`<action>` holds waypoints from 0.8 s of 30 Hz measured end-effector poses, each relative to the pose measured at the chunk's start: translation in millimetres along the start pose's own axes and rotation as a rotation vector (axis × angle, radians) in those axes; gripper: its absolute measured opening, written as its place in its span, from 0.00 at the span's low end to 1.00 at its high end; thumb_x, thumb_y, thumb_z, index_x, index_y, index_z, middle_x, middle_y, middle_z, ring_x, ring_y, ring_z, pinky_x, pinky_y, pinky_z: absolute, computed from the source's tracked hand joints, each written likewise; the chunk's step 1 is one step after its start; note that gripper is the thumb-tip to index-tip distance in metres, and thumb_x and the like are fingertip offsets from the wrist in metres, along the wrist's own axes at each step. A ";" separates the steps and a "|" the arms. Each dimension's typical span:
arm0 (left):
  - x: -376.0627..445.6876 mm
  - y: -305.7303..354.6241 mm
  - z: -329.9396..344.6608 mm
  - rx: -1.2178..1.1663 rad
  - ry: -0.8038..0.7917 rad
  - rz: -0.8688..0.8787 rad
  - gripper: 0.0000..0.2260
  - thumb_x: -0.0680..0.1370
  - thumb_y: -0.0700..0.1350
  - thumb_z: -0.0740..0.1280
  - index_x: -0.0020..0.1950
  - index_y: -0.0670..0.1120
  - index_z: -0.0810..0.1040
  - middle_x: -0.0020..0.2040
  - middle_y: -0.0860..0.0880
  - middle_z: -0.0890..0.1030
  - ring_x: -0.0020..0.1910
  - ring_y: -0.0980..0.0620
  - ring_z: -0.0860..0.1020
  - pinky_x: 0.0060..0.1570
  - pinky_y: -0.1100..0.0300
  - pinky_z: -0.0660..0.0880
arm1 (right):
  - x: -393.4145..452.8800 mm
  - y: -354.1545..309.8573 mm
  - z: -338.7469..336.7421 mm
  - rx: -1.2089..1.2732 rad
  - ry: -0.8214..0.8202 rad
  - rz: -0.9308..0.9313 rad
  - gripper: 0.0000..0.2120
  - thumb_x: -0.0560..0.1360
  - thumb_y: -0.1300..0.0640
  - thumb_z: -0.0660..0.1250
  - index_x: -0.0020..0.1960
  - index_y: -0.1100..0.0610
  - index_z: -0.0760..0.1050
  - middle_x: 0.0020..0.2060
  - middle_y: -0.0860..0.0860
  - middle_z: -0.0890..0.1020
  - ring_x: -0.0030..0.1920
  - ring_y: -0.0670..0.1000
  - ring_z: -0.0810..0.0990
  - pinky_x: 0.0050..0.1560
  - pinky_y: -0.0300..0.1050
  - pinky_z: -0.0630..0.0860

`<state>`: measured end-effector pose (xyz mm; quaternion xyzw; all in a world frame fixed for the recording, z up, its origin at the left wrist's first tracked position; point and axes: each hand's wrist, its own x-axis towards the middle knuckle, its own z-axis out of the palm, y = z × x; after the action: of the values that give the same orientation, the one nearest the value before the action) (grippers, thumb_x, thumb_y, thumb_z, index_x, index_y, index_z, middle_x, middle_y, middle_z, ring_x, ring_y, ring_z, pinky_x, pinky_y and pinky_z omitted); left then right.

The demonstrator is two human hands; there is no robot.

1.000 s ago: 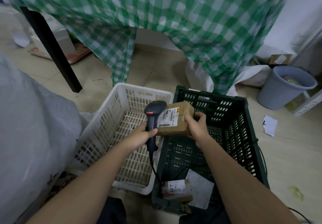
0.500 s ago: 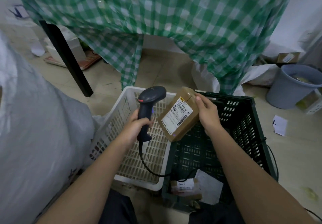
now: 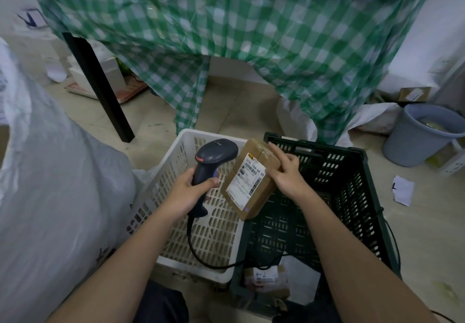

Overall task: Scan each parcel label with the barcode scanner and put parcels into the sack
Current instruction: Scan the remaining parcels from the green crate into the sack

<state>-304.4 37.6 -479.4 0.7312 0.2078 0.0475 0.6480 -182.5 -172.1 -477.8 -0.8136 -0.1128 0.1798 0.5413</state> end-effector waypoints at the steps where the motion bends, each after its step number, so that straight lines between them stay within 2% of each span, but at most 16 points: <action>1: 1.4 -2.1 -0.8 0.007 -0.004 0.003 0.10 0.74 0.43 0.72 0.54 0.46 0.78 0.49 0.36 0.81 0.36 0.46 0.79 0.42 0.50 0.75 | 0.7 2.7 0.2 0.016 0.015 0.002 0.28 0.79 0.59 0.65 0.74 0.40 0.61 0.63 0.48 0.59 0.60 0.51 0.67 0.57 0.41 0.69; 4: 4.4 -5.7 -3.0 0.036 -0.026 -0.011 0.09 0.75 0.42 0.71 0.54 0.50 0.77 0.51 0.42 0.83 0.45 0.43 0.81 0.46 0.50 0.77 | 3.5 8.9 -2.6 0.141 0.181 0.014 0.29 0.76 0.61 0.70 0.73 0.49 0.61 0.60 0.50 0.69 0.56 0.50 0.74 0.51 0.39 0.74; 7: 7.1 -7.5 -4.8 0.057 -0.045 -0.007 0.10 0.76 0.43 0.71 0.56 0.49 0.77 0.49 0.42 0.83 0.41 0.47 0.80 0.42 0.55 0.76 | 7.5 9.8 -8.9 0.318 0.296 0.053 0.23 0.75 0.61 0.70 0.67 0.52 0.68 0.56 0.50 0.73 0.46 0.44 0.77 0.37 0.33 0.74; 11: 8.2 -8.9 -4.9 0.131 -0.092 -0.030 0.10 0.76 0.42 0.70 0.57 0.45 0.77 0.39 0.45 0.78 0.35 0.51 0.76 0.36 0.61 0.74 | 8.8 13.8 -12.1 0.399 0.331 0.062 0.20 0.77 0.60 0.69 0.68 0.51 0.72 0.59 0.52 0.74 0.47 0.44 0.77 0.39 0.35 0.74; 16: 5.3 -6.8 1.6 0.230 -0.188 0.017 0.11 0.77 0.44 0.70 0.58 0.48 0.76 0.51 0.47 0.82 0.49 0.50 0.80 0.41 0.68 0.74 | 9.9 15.0 -11.8 0.471 0.343 0.049 0.17 0.78 0.62 0.67 0.64 0.49 0.73 0.59 0.53 0.76 0.49 0.46 0.79 0.43 0.37 0.76; 19: 7.0 -5.6 2.4 0.252 -0.191 0.025 0.11 0.76 0.46 0.70 0.57 0.50 0.75 0.51 0.46 0.82 0.50 0.47 0.80 0.45 0.63 0.75 | 11.7 17.0 -11.4 0.493 0.335 0.045 0.16 0.77 0.62 0.67 0.63 0.49 0.73 0.60 0.55 0.77 0.52 0.48 0.80 0.47 0.41 0.77; 24: 7.2 -3.8 1.8 0.257 -0.197 -0.007 0.12 0.77 0.45 0.70 0.59 0.47 0.74 0.46 0.45 0.80 0.40 0.51 0.77 0.36 0.66 0.73 | 11.7 17.8 -13.0 0.523 0.332 0.037 0.16 0.78 0.62 0.67 0.63 0.50 0.73 0.60 0.55 0.77 0.52 0.48 0.80 0.48 0.42 0.78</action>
<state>-298.2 38.9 -484.7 0.8085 0.1501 -0.0539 0.5665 -166.6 -185.5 -491.6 -0.6669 0.0421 0.0773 0.7399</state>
